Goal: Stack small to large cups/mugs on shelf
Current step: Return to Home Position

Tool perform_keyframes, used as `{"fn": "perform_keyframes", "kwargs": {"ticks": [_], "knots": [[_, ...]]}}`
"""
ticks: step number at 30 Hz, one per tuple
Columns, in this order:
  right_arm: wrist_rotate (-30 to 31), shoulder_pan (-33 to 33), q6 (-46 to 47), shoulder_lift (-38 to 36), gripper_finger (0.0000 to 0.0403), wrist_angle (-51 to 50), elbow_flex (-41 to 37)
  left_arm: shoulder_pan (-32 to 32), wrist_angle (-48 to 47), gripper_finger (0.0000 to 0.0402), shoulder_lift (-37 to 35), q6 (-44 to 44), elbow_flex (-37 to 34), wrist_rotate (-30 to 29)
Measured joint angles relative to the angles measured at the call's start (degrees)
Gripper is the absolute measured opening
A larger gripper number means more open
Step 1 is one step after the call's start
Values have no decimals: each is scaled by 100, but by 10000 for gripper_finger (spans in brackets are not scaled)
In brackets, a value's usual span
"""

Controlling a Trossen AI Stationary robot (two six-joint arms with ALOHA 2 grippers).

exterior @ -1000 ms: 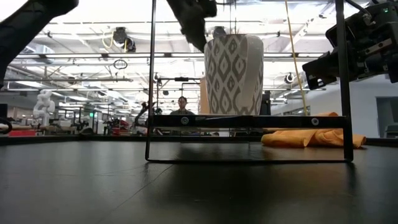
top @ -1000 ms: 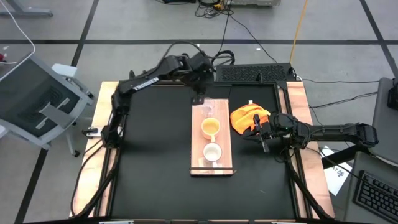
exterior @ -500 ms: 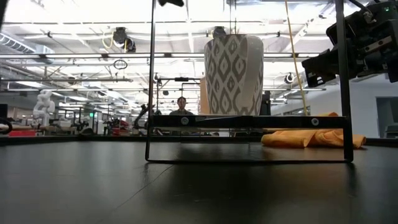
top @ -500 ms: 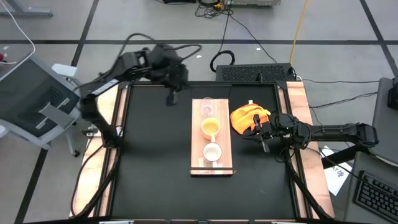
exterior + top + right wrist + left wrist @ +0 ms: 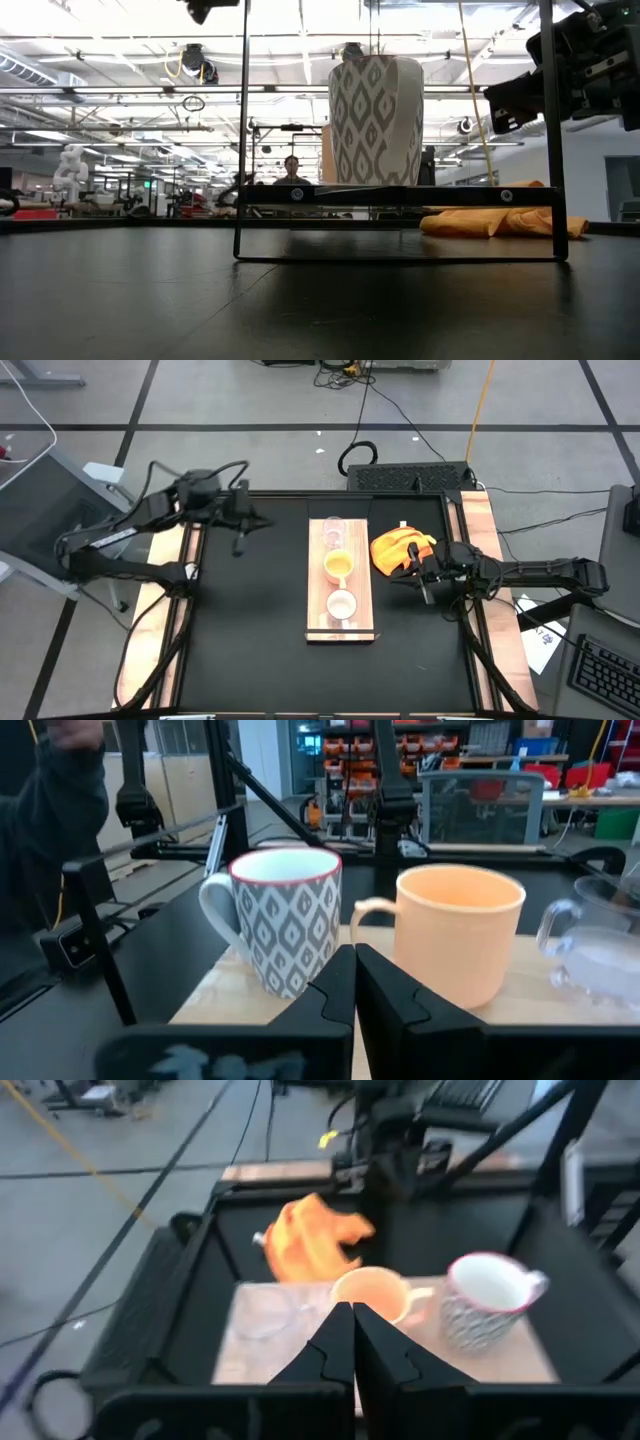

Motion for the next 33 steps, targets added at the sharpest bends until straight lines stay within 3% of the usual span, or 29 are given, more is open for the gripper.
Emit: {"fn": "perform_keyframes", "kwargs": {"ticks": [6,11,20,24,26,33], "knots": [[0,1,74,-4,0,112,0,-200,977,0,-1040,-475,-1398,328],[0,1,242,-4,0,224,0,-322,1548,0,-1895,-907,-2349,-370],[0,1,251,-13,0,227,0,-504,2074,0,-3254,-1476,-3898,-132],[0,0,239,-15,0,274,0,-764,2893,0,-3822,-1767,-4663,-37],[0,1,239,-15,0,308,0,-891,3292,0,-4072,-1776,-4969,103],[0,1,250,-23,0,355,0,-1160,3394,0,-4631,-1799,-5593,-24]]}}
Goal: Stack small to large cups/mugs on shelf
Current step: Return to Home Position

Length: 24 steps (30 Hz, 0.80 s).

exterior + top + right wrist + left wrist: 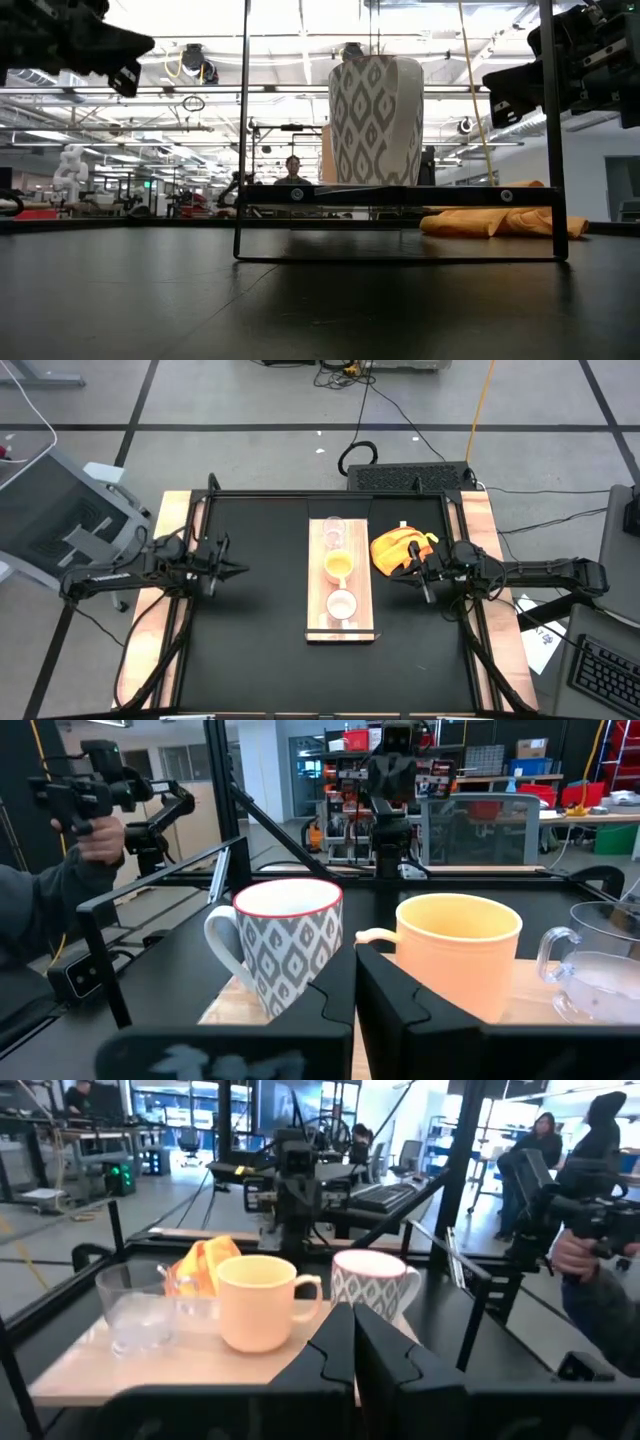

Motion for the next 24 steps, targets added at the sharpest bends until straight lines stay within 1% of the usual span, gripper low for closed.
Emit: {"fn": "perform_keyframes", "kwargs": {"ticks": [2,5,7,10,12,18,20,24], "knots": [[-2,-1,3,0,0,-2,0,-40,12,0,-90,20,-130,-54],[0,-1,4,0,0,-4,0,-98,7,0,-231,31,-272,-291],[0,-2,11,0,0,-2,0,-106,-80,0,-293,147,-327,-316],[0,-2,34,0,0,-3,0,-106,-120,0,-331,226,-456,-185],[0,0,48,0,0,-4,0,-108,89,0,-334,234,-564,-3],[0,-1,29,0,0,-4,0,-108,1149,0,-334,82,-1134,607],[-2,-2,4,-1,0,-2,0,-115,1031,0,-315,124,-1142,666],[-2,0,7,-2,0,-4,0,-220,1046,0,-290,215,-1142,580]]}}
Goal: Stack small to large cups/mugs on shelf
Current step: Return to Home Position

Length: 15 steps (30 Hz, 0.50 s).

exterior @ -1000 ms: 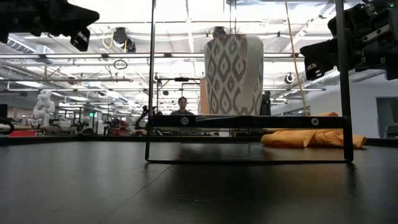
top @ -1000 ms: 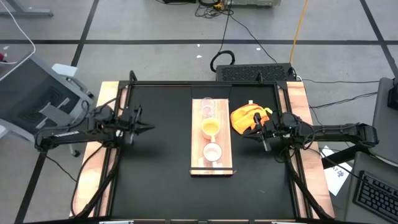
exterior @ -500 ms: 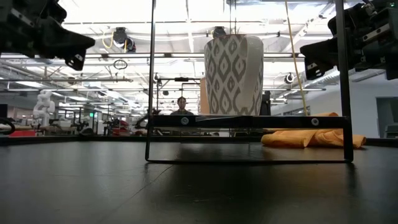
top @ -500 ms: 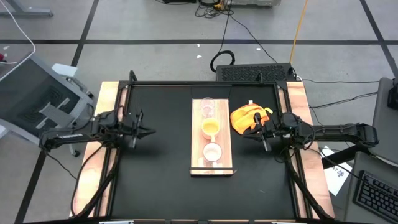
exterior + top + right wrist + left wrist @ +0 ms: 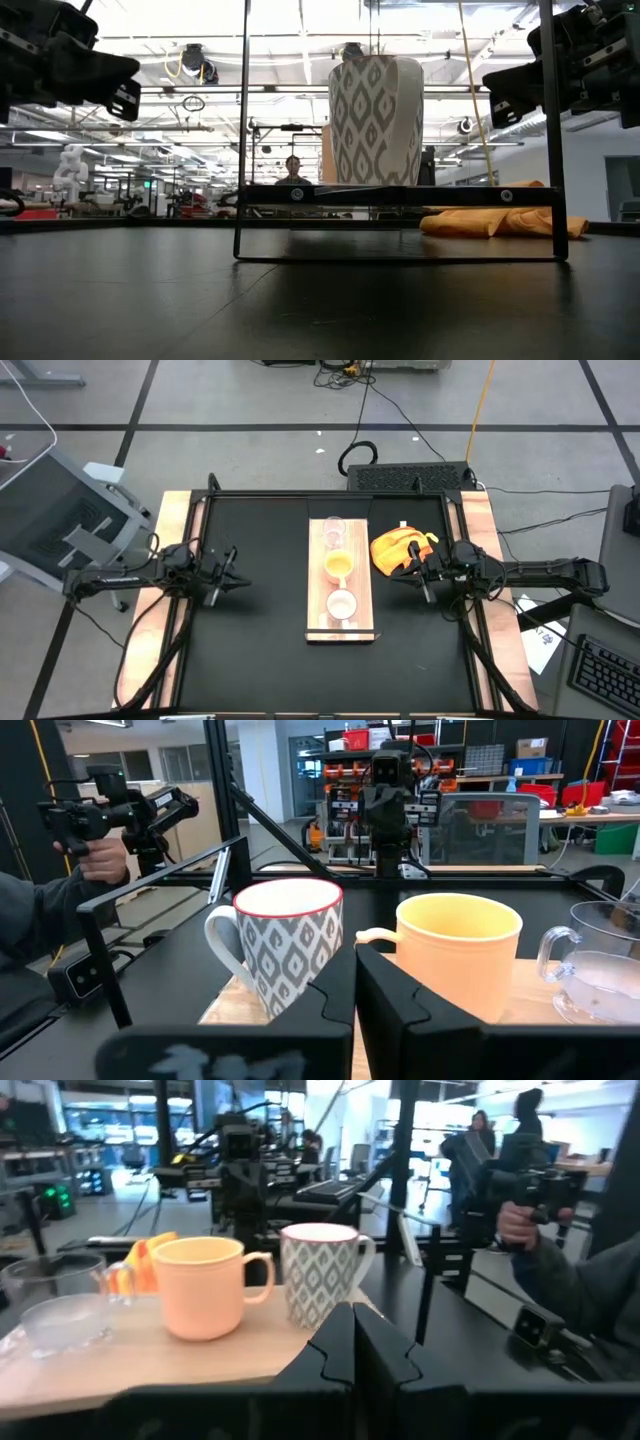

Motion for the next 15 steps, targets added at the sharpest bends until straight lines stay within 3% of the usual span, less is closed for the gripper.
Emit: {"fn": "perform_keyframes", "kwargs": {"ticks": [15], "knots": [[-13,0,33,2,0,-4,-4,-135,-34,0,0,204,0,185]]}}
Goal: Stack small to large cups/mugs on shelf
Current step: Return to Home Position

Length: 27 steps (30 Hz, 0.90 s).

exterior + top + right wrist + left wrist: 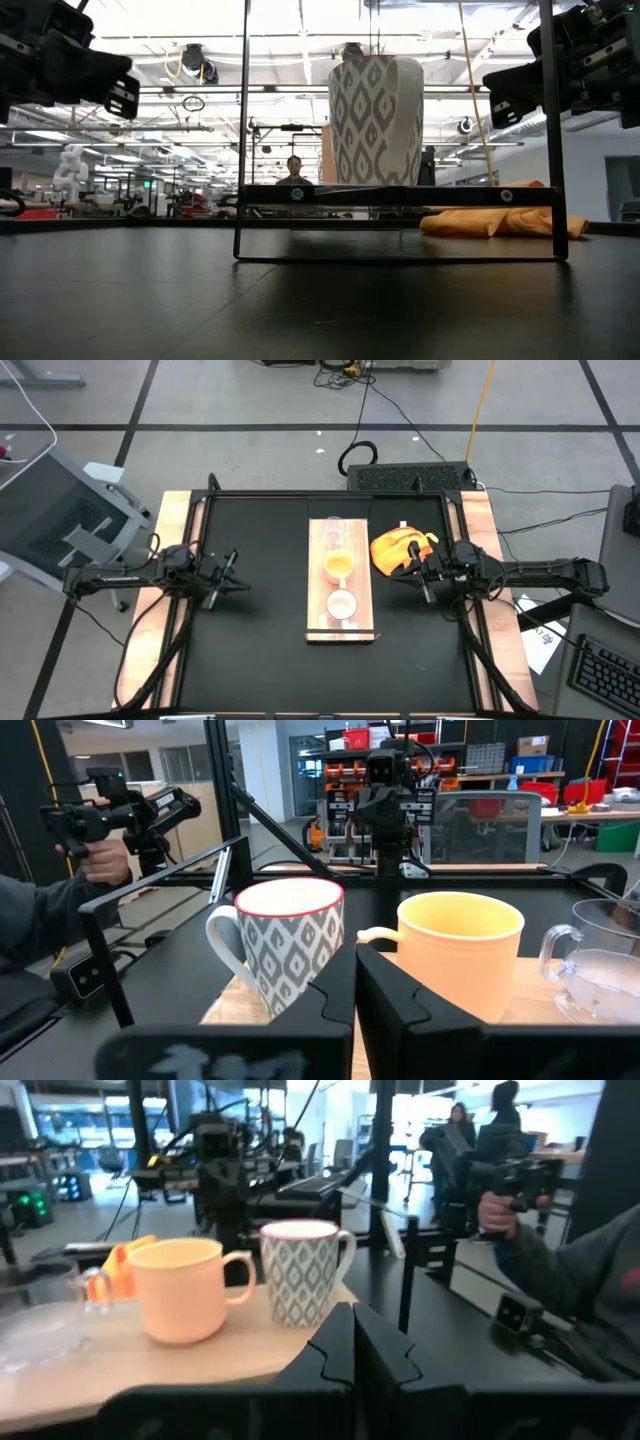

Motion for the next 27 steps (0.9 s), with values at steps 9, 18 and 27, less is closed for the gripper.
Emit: {"fn": "perform_keyframes", "kwargs": {"ticks": [9,18,27], "knots": [[-2,0,11,0,0,-2,0,4,-198,0,2,-78,0,-83],[-3,0,32,0,0,-4,0,4,-307,0,2,-85,2,-87],[-3,0,35,0,0,-4,0,3,-486,0,0,-72,4,-90]]}}
